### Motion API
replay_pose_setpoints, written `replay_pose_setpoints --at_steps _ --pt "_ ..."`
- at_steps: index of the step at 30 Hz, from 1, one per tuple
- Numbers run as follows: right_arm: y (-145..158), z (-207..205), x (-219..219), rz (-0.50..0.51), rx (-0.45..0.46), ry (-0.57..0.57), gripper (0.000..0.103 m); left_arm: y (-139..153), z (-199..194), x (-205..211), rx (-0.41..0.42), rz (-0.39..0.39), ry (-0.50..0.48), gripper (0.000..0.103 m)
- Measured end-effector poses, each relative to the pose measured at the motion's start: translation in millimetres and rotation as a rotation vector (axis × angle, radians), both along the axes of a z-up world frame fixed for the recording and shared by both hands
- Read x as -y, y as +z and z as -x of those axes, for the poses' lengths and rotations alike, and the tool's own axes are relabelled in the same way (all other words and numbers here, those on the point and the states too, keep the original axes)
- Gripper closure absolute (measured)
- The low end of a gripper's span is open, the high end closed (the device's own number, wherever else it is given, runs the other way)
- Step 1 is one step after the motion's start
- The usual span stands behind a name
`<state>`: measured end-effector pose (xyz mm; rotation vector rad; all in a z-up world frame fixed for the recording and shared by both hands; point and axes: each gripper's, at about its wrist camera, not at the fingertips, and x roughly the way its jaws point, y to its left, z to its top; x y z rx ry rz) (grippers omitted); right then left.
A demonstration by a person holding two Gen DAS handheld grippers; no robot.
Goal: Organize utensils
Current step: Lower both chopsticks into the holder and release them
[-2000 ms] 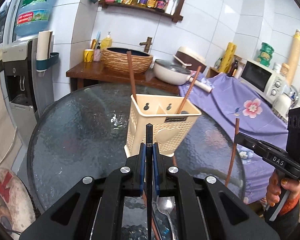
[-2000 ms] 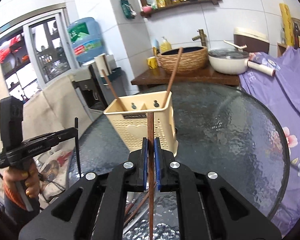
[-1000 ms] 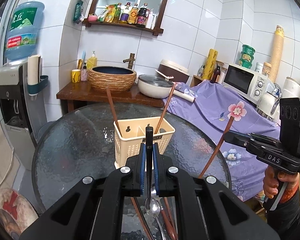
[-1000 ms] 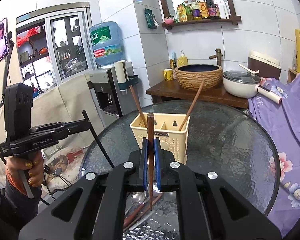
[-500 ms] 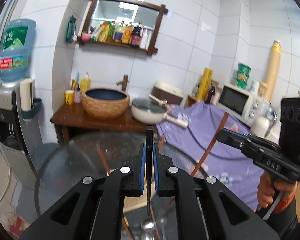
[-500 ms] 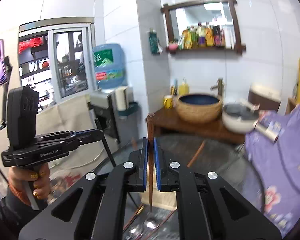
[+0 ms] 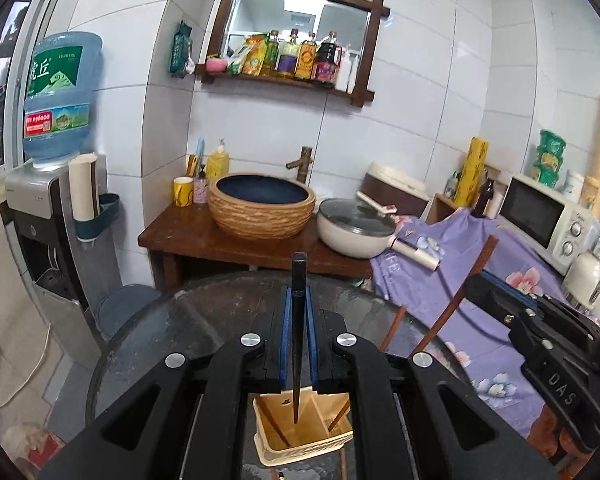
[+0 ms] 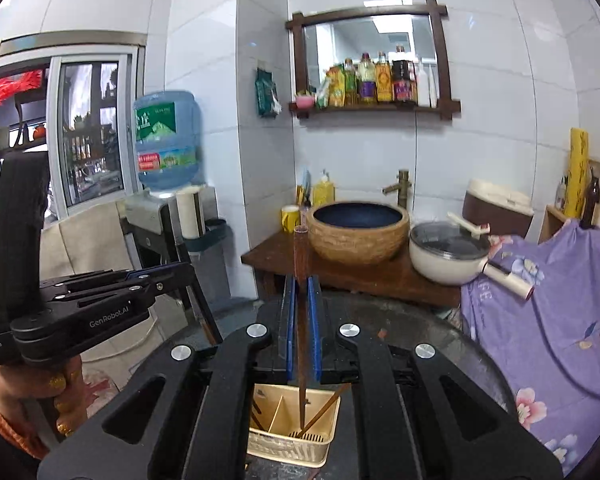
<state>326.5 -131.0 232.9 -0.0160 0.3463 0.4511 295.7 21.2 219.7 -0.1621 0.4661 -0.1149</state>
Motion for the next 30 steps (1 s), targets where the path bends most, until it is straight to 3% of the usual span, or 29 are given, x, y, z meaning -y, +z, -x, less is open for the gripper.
replay_pose_setpoints --at_steps 9,17,24,27,29,30 --pt "-67 -30 1 -0.023 -0.142 -0.028 0.096 -61 -9 -2 -0.100 0.014 -0.015 0.096" --pt "-84 -41 10 -0.049 -0.180 -0.051 0.096 -86 -19 -3 -0.146 0.024 -0.016 0.096" --pt "-87 -42 15 -0.060 -0.177 -0.067 0.096 -87 -19 -3 -0.143 0.024 -0.018 0.096" --pt "-88 -42 18 -0.057 -0.169 -0.078 0.096 -88 -16 -6 -0.137 0.042 -0.020 0.085" --pt "-91 -40 20 -0.054 -0.164 -0.087 0.096 -88 -11 -6 -0.126 0.041 -0.018 0.066" --pt "-92 -39 22 -0.054 -0.164 -0.088 0.094 -88 -8 -6 -0.117 0.039 -0.020 0.062"
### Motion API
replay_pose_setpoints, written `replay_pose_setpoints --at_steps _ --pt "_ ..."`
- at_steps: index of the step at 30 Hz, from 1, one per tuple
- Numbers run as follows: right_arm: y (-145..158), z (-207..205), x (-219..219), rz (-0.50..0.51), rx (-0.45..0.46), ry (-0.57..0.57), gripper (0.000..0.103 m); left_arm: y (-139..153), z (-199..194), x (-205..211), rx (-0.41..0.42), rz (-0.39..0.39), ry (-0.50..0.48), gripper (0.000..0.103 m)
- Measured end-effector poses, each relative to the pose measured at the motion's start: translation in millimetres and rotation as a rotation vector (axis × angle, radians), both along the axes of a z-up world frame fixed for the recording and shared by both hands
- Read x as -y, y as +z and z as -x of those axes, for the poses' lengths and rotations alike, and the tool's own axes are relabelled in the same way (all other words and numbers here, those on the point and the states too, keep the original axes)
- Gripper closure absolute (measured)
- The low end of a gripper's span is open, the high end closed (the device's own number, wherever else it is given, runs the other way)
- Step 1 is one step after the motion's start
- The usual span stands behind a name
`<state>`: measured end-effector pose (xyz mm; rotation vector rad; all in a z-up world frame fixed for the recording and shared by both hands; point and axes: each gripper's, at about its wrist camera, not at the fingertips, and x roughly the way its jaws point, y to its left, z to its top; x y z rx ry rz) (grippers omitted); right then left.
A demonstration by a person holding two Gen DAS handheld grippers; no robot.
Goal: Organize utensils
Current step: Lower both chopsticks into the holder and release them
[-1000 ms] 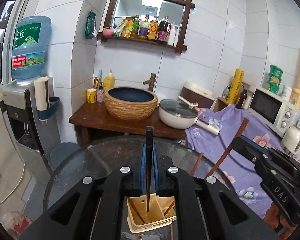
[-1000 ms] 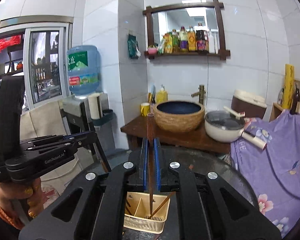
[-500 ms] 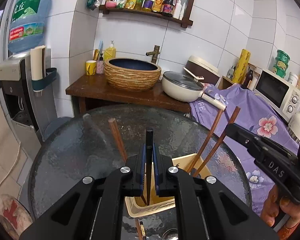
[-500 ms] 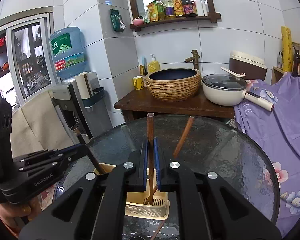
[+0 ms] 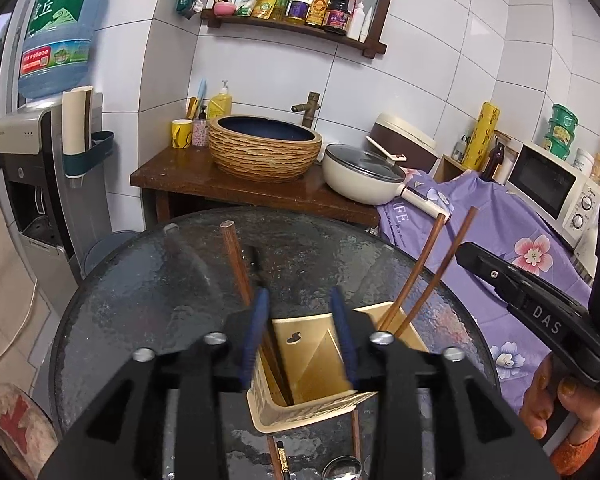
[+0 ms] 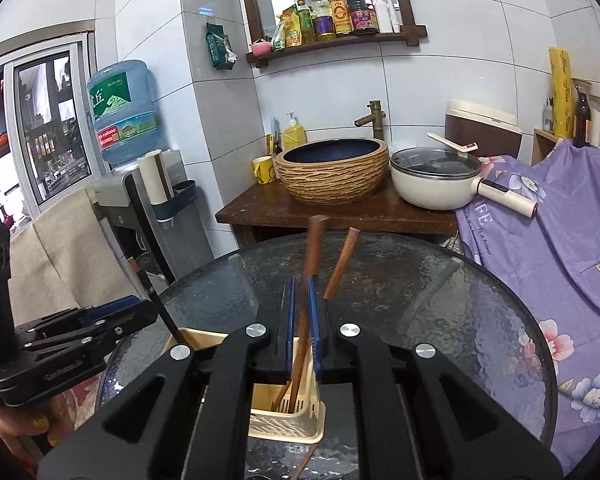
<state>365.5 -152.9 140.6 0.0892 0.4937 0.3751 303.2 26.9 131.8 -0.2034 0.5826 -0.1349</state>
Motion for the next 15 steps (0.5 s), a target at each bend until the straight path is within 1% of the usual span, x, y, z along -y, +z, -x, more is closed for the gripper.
replay_pose_setpoints --at_steps 1,2,3,4,5,7,9,10,12,15 --pt "-1 1 1 -0.001 -0.002 0.001 0.089 0 3 1 0.007 -0.004 -0.002 0.058" --pt "-3 2 2 -0.004 -0.002 -0.001 0.085 0 8 2 0.018 -0.011 -0.003 0.052" --pt "-4 4 4 -0.009 0.003 -0.009 0.075 0 12 3 0.027 -0.018 -0.001 0.047" --pt "-5 7 6 -0.013 0.009 -0.016 0.063 -1 16 3 0.034 -0.023 0.001 0.037" --pt "-7 11 8 -0.019 0.019 -0.024 0.059 -2 22 3 0.046 -0.028 0.004 0.028" --pt "-10 21 11 -0.016 0.034 -0.032 0.058 -7 38 3 0.070 -0.041 0.015 0.019" --pt "-16 34 12 0.003 0.036 -0.038 0.055 -14 49 3 0.068 -0.061 0.019 0.017" --pt "-19 40 13 0.006 0.033 -0.039 0.051 -19 54 3 0.060 -0.070 0.025 0.016" --pt "-31 52 14 0.018 0.010 -0.033 0.046 -33 64 0 0.036 -0.079 0.036 0.016" --pt "-53 71 13 0.055 -0.023 -0.027 0.045 -58 78 -5 -0.009 -0.082 0.052 0.016"
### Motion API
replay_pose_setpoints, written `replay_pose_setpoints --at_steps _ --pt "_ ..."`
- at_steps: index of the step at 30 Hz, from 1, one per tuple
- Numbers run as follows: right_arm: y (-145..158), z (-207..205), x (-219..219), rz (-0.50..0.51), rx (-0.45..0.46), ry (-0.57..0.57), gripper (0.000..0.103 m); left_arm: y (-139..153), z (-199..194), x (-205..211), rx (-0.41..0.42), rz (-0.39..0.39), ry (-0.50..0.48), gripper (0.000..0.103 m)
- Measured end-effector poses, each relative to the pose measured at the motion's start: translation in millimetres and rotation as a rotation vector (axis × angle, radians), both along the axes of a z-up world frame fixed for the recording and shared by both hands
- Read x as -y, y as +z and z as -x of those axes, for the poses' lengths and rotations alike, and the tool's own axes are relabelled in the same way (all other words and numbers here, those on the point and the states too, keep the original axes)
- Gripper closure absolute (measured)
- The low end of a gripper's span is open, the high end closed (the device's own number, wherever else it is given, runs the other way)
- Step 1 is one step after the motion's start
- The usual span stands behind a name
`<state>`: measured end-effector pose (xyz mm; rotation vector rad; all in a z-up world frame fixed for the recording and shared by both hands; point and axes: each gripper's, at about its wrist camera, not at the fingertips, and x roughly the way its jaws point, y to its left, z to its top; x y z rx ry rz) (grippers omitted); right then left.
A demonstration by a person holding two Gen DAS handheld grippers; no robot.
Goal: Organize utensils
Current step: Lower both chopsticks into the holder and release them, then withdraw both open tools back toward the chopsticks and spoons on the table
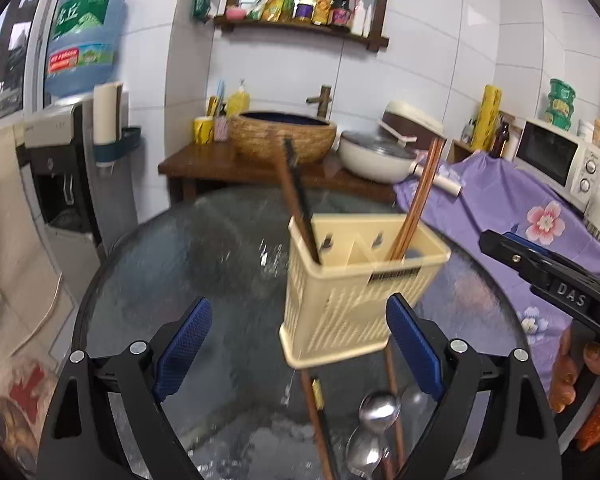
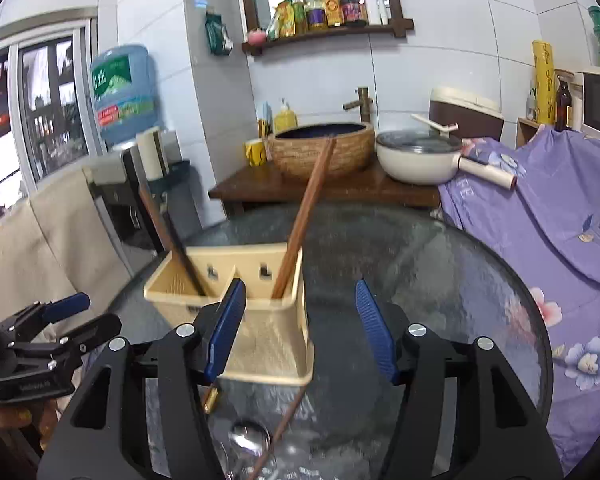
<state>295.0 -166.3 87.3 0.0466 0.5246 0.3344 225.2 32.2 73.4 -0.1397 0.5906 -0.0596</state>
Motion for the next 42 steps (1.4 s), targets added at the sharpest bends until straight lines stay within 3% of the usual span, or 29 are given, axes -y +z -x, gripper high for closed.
replay_pose_setpoints --at_steps 3,8,15,31,42 --pt "-26 17 -3 0.042 -0.025 0.004 0.045 -30 10 -3 -0.069 -0.019 0.011 0.021" --pt "-78 39 -8 0.096 -0.118 0.019 0.045 -78 26 0 -0.200 0.009 -0.020 0.040" --pt "-127 52 -3 0.120 -0.249 -0.017 0.045 -113 36 5 -0.285 0.040 -0.036 0.056" --pt "-146 63 -26 0.164 -0.303 -0.016 0.045 -122 35 25 -0.309 0.039 -0.087 0.064" --pt "-152 61 -38 0.218 -0.308 -0.026 0.045 -123 35 29 -0.306 -0.004 -0.080 0.068"
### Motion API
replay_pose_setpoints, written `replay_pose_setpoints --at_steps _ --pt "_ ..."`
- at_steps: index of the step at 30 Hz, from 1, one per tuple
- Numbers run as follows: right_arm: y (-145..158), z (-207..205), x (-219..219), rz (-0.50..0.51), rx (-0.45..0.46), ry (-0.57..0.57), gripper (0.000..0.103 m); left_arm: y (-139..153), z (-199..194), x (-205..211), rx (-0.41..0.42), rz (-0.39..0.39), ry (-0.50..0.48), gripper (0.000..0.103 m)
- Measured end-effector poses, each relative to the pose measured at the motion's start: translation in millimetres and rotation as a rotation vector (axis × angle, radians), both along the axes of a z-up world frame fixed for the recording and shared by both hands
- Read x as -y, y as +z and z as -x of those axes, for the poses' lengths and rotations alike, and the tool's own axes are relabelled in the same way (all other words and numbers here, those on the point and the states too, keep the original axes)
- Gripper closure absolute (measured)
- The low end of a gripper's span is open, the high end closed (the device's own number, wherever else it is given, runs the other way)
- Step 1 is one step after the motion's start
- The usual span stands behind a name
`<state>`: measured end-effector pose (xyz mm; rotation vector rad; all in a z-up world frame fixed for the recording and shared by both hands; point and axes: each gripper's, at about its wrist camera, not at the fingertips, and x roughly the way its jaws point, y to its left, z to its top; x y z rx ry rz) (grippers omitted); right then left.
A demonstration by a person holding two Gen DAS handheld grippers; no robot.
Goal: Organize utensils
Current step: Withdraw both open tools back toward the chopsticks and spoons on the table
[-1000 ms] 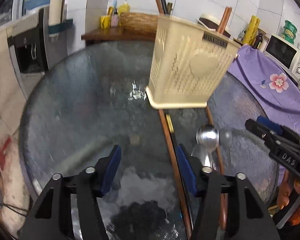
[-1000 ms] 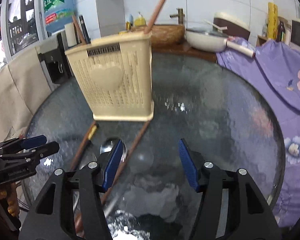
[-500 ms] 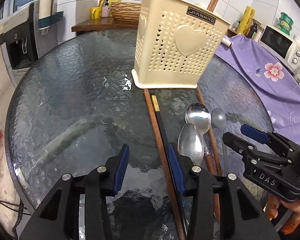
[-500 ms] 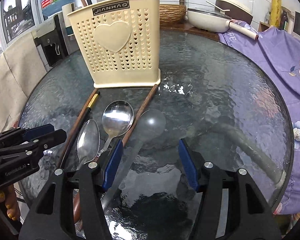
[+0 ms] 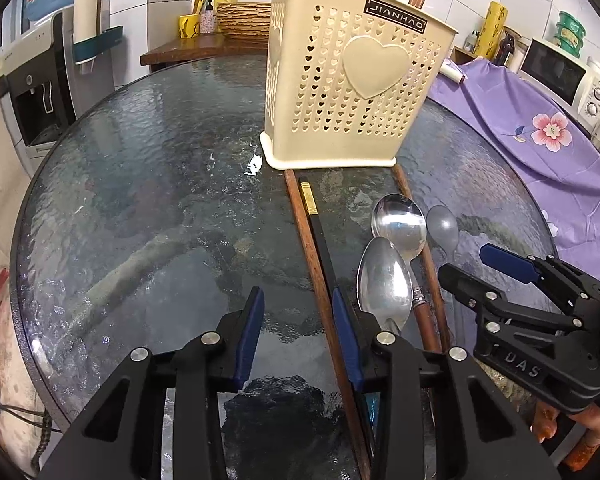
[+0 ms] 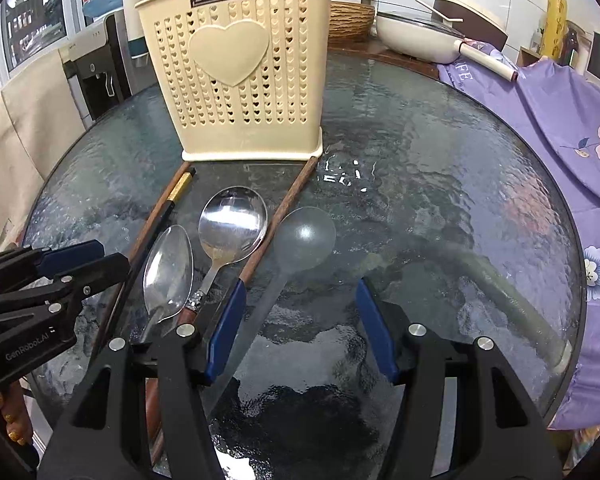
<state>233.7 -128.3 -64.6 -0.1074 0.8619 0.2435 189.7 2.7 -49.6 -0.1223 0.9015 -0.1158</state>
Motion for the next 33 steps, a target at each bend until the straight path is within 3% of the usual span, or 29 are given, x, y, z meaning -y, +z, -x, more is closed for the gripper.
replay_pose_setpoints --at_steps 12,17,33 --pt "-2 -4 10 0.022 -0.017 0.001 0.046 0 0 -13 -0.007 -0.027 0.018 0.071" --pt "-1 -11 21 -0.045 -0.050 -0.009 0.046 2 -5 -18 -0.018 0.004 0.032 0.071" --pt "1 -38 -1 0.010 -0.052 -0.042 0.058 3 -59 -17 -0.043 -0.010 0.050 0.072"
